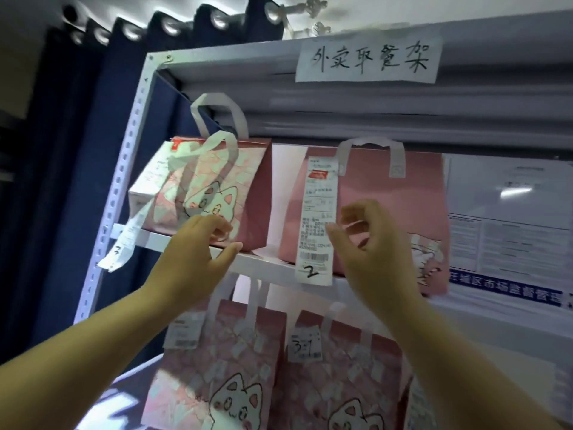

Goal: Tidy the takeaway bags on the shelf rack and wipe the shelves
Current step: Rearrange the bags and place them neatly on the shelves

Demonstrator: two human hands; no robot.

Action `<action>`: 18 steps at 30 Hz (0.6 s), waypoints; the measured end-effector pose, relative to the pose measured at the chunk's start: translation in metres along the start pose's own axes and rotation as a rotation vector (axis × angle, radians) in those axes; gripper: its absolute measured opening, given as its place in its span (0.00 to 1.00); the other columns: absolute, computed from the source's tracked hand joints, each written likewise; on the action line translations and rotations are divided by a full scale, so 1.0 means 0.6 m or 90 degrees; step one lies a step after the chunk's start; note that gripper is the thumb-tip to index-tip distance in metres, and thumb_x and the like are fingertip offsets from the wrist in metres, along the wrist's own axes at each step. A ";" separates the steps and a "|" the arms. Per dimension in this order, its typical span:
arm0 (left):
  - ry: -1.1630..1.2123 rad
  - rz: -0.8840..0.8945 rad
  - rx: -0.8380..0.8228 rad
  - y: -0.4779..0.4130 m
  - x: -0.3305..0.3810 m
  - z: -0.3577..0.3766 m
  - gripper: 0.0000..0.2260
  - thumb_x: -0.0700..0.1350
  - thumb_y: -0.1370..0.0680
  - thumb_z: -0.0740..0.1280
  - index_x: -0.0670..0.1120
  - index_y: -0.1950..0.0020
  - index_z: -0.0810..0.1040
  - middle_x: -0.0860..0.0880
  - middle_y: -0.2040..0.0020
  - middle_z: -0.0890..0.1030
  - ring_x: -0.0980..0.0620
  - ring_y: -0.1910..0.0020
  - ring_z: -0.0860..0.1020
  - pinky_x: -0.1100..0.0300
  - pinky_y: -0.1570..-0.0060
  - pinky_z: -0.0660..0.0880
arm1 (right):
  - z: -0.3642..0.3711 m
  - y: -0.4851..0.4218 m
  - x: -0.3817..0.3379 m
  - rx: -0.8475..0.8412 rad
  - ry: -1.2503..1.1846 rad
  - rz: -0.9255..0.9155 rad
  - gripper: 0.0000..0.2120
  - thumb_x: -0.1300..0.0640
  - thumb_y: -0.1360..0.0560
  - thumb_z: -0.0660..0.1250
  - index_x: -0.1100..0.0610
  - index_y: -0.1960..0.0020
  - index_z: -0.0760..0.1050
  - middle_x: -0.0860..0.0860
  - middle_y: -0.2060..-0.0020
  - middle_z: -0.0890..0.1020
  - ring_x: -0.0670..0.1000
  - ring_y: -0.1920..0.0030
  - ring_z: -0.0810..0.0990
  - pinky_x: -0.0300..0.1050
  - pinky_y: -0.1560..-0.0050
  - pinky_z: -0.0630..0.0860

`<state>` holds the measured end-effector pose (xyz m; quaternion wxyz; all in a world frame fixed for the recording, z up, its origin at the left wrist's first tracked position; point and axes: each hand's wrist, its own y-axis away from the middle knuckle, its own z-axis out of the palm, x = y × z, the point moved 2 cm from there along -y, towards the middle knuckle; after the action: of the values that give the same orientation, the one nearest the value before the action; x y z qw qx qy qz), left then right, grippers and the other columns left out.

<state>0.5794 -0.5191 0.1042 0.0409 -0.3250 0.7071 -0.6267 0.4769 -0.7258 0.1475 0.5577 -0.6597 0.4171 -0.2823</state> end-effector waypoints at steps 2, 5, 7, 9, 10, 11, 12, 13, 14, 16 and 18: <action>-0.017 -0.002 0.000 -0.010 -0.022 -0.026 0.12 0.48 0.26 0.69 0.47 0.45 0.75 0.52 0.50 0.74 0.54 0.53 0.75 0.62 0.57 0.72 | 0.033 -0.010 -0.015 -0.025 -0.003 0.003 0.07 0.53 0.26 0.67 0.49 0.50 0.70 0.42 0.57 0.76 0.42 0.57 0.76 0.39 0.58 0.75; -0.035 -0.005 0.020 -0.031 -0.066 -0.068 0.11 0.48 0.26 0.69 0.48 0.46 0.75 0.52 0.51 0.75 0.54 0.54 0.75 0.61 0.57 0.71 | 0.092 -0.026 -0.039 -0.044 -0.026 0.014 0.08 0.53 0.26 0.67 0.49 0.49 0.71 0.41 0.58 0.75 0.41 0.57 0.76 0.35 0.58 0.73; -0.035 -0.017 0.036 -0.047 -0.104 -0.092 0.10 0.48 0.26 0.69 0.49 0.47 0.75 0.52 0.51 0.76 0.54 0.55 0.76 0.62 0.58 0.70 | 0.137 -0.038 -0.050 -0.064 -0.015 0.029 0.10 0.53 0.26 0.67 0.53 0.46 0.73 0.44 0.57 0.76 0.43 0.56 0.76 0.34 0.57 0.72; -0.033 -0.031 0.034 -0.062 -0.144 -0.110 0.11 0.50 0.26 0.68 0.49 0.46 0.75 0.52 0.51 0.76 0.56 0.55 0.75 0.64 0.60 0.69 | 0.183 -0.050 -0.054 -0.090 0.006 0.072 0.14 0.51 0.26 0.67 0.55 0.43 0.72 0.47 0.54 0.76 0.44 0.55 0.75 0.36 0.57 0.73; -0.033 -0.036 0.026 -0.070 -0.165 -0.116 0.12 0.50 0.26 0.68 0.49 0.46 0.74 0.52 0.51 0.76 0.57 0.55 0.75 0.64 0.59 0.69 | 0.205 -0.056 -0.055 -0.104 0.017 0.105 0.15 0.50 0.26 0.67 0.55 0.43 0.72 0.47 0.54 0.76 0.45 0.55 0.75 0.38 0.57 0.74; -0.036 -0.038 0.018 -0.077 -0.185 -0.122 0.12 0.51 0.26 0.68 0.48 0.45 0.74 0.52 0.50 0.76 0.56 0.55 0.75 0.62 0.57 0.70 | 0.225 -0.063 -0.055 -0.115 0.030 0.136 0.14 0.49 0.26 0.67 0.54 0.45 0.71 0.48 0.54 0.76 0.46 0.56 0.76 0.40 0.58 0.75; -0.040 -0.040 0.011 -0.085 -0.205 -0.127 0.13 0.51 0.26 0.68 0.48 0.44 0.74 0.52 0.49 0.76 0.55 0.54 0.75 0.60 0.55 0.70 | 0.244 -0.069 -0.053 -0.126 0.043 0.169 0.13 0.48 0.26 0.67 0.54 0.47 0.71 0.48 0.54 0.76 0.46 0.56 0.76 0.42 0.58 0.77; -0.046 -0.040 0.006 -0.092 -0.223 -0.131 0.13 0.51 0.26 0.68 0.47 0.44 0.74 0.51 0.48 0.76 0.54 0.53 0.75 0.59 0.54 0.70 | 0.261 -0.075 -0.051 -0.137 0.051 0.202 0.13 0.48 0.26 0.67 0.55 0.48 0.71 0.49 0.53 0.77 0.48 0.56 0.77 0.46 0.58 0.78; -0.052 -0.039 0.002 -0.100 -0.241 -0.134 0.13 0.50 0.26 0.67 0.47 0.43 0.74 0.50 0.47 0.76 0.53 0.52 0.75 0.59 0.52 0.70 | 0.277 -0.079 -0.049 -0.146 0.050 0.232 0.14 0.47 0.27 0.67 0.56 0.48 0.72 0.50 0.52 0.78 0.50 0.55 0.78 0.49 0.56 0.79; -0.063 -0.041 -0.009 -0.115 -0.274 -0.135 0.15 0.50 0.25 0.66 0.46 0.41 0.73 0.48 0.44 0.75 0.52 0.49 0.74 0.59 0.50 0.69 | 0.303 -0.087 -0.043 -0.145 0.047 0.275 0.16 0.47 0.26 0.66 0.57 0.45 0.73 0.52 0.50 0.80 0.52 0.53 0.80 0.52 0.54 0.80; -0.057 -0.051 -0.025 -0.127 -0.303 -0.132 0.16 0.49 0.23 0.65 0.45 0.37 0.72 0.46 0.40 0.74 0.50 0.44 0.74 0.59 0.47 0.68 | 0.321 -0.092 -0.038 -0.129 0.075 0.290 0.16 0.48 0.25 0.65 0.58 0.44 0.74 0.53 0.50 0.81 0.52 0.54 0.80 0.47 0.57 0.78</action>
<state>0.7167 -0.3586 0.1270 0.0405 -0.3816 0.7032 -0.5985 0.6398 -0.6082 0.1609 0.5124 -0.5838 0.6130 -0.1444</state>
